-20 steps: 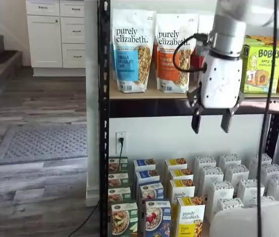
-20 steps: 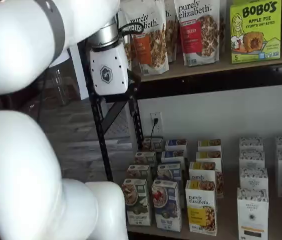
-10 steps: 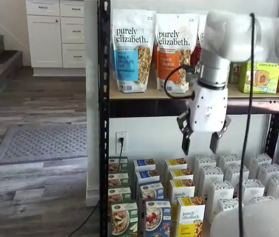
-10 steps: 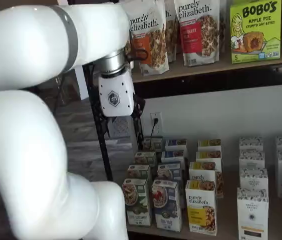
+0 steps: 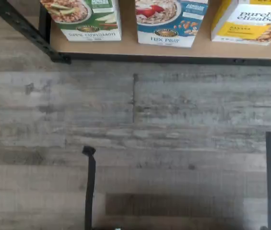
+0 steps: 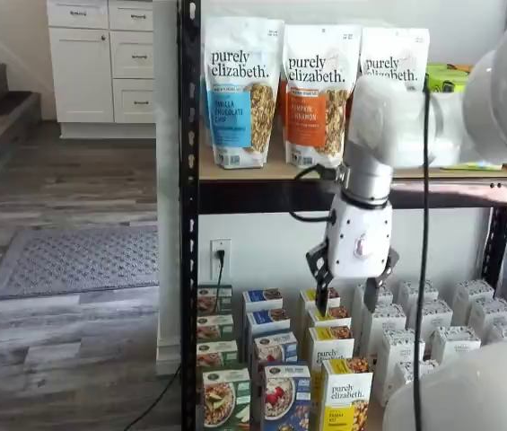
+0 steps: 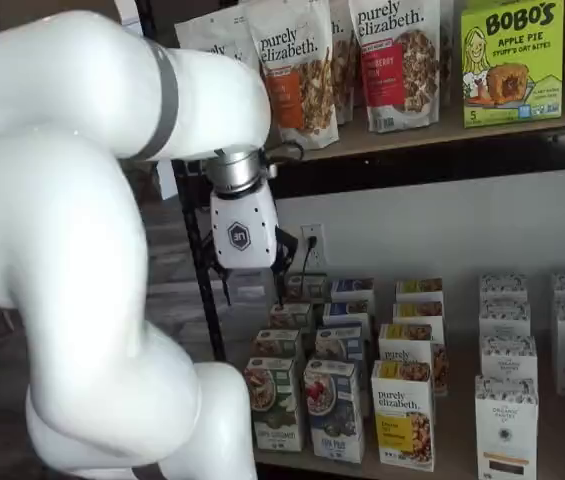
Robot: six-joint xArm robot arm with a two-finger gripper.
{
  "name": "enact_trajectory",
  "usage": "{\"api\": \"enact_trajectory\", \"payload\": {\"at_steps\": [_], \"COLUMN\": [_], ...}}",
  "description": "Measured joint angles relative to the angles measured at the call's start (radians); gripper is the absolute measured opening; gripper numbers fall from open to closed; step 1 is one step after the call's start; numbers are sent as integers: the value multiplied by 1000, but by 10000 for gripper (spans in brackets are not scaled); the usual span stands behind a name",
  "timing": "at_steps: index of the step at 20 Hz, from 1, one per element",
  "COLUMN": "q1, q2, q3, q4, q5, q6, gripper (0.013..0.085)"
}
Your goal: Pick up the blue and white box that is on the bottom shelf, the second box from the left
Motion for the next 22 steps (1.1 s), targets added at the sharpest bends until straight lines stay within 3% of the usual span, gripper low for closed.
{"api": "enact_trajectory", "payload": {"at_steps": [8,16,22], "q1": [42,55,54], "q2": [149,320,431], "q3": [66,88,82], "q4": [-26,-11,-12], "q5": [-247,-468,-583], "q6": [48,45,42], "gripper": [850,850,850]}}
